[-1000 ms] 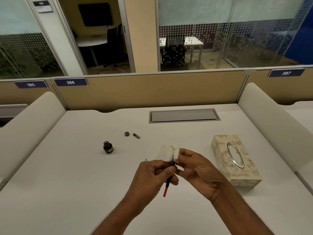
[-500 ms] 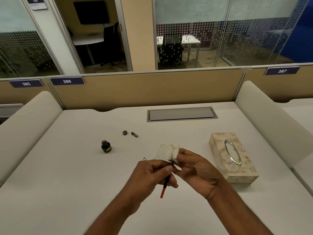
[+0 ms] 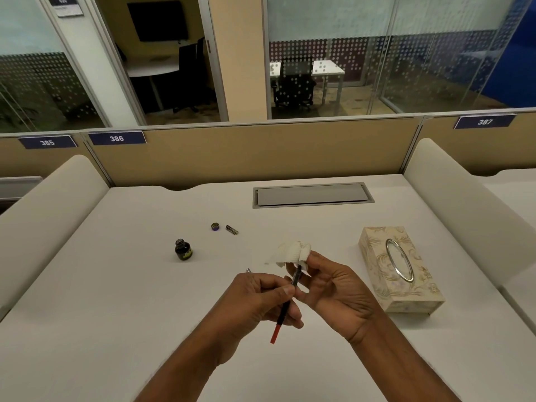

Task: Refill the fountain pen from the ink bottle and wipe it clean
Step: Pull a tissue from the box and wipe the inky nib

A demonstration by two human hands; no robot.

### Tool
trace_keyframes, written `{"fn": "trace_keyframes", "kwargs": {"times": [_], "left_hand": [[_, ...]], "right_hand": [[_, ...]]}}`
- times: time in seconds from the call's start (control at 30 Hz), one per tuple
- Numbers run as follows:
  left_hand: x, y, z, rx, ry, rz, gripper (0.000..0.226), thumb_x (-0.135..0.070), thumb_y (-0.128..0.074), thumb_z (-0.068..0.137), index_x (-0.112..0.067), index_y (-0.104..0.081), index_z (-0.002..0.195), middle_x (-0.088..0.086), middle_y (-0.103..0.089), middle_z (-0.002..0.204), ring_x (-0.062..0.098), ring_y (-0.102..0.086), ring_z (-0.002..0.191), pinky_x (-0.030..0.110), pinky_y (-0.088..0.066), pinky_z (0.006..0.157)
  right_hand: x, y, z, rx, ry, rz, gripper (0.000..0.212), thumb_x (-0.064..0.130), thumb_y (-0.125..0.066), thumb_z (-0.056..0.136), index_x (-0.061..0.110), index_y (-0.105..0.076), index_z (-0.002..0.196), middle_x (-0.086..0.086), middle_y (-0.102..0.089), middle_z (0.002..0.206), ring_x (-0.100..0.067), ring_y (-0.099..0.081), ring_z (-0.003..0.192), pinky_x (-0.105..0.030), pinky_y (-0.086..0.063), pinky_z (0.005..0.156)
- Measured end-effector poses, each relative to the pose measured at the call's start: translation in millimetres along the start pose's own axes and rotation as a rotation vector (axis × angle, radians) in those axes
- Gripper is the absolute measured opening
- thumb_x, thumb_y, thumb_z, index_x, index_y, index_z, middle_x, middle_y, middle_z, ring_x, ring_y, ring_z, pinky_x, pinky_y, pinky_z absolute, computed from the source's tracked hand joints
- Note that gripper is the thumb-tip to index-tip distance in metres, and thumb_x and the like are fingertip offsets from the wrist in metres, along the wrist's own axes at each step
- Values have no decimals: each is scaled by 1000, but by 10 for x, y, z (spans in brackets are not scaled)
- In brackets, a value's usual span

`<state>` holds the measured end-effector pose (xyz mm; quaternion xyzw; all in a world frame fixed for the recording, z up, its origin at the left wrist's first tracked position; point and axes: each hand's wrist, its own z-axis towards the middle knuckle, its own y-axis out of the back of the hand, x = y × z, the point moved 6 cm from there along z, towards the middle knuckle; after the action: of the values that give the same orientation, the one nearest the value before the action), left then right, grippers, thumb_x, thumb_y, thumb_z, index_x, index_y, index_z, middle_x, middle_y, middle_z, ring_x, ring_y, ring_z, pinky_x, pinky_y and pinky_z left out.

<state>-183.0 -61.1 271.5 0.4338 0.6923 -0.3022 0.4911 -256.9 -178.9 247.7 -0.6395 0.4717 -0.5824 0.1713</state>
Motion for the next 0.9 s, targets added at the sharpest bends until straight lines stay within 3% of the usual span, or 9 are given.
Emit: {"fn": "trace_keyframes", "kwargs": {"times": [0.2,0.33,0.47,0.7,0.9], "left_hand": [[-4,5,-36,41,-9,-71,22,-25,-63,99,-14,-81,100,16,-80,88,33,-80,87,27,-62,78],[-24,28,-51,69,-47,-185,28,-29,-64,94,-8,-78,106,16,-78,86,35,-78,89,32,-61,82],[-25,22,-23,61,-70,-204,27,-27,-63,96,-6,-77,106,15,-77,86,35,-77,87,36,-62,84],[17,15,23,-32,-69,-146,24,-26,-64,94,-10,-80,101,15,-79,85,35,-79,86,36,-63,84],[30,19,-9,-63,-85,-111,23,-23,-62,98,-8,-79,102,15,-80,86,34,-79,86,33,-63,85]], "right_hand": [[24,57,3,-30,-29,36,43,15,-70,88,4,-66,129,-18,-64,136,-25,-64,109,-51,-38,113],[-2,102,-11,-72,-36,54,41,13,-74,83,5,-69,123,-19,-59,142,-30,-59,124,-51,-36,115],[-13,74,-28,-56,-15,-9,60,13,-74,82,0,-56,138,-19,-57,144,-36,-46,140,-55,-31,118],[2,-34,-56,36,9,-68,46,14,-71,87,6,-65,132,-17,-60,141,-27,-63,118,-47,-42,113],[23,-48,-34,77,30,-65,44,13,-69,89,4,-64,132,-17,-61,141,-30,-59,128,-46,-46,110]]}}
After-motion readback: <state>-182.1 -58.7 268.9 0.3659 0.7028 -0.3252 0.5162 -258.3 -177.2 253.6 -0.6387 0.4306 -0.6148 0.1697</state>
